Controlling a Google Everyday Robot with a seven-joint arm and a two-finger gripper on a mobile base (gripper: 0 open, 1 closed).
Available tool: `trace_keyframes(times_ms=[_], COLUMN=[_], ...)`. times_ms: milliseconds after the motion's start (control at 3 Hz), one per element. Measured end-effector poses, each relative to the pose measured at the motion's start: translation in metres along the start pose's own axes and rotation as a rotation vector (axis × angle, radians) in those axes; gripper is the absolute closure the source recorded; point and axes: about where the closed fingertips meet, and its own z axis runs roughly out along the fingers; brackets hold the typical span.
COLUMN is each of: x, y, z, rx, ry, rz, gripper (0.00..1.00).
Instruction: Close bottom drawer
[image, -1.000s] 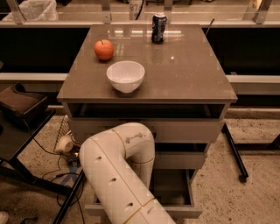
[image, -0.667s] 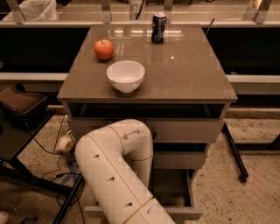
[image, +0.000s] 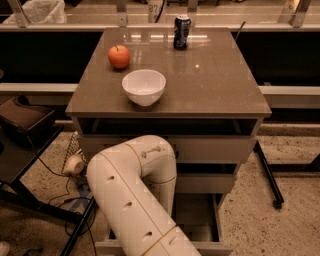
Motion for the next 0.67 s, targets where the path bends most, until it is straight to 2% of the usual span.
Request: trace_keyframes(times_ms=[333,667], x=[-0.001,0.006], y=[0.009,0.04], z=[0.002,0.001], rx=[-0.056,-0.176], ry=[-0.021,-0.045], rz=[-0.012,0.006], gripper=[1.0,1.0])
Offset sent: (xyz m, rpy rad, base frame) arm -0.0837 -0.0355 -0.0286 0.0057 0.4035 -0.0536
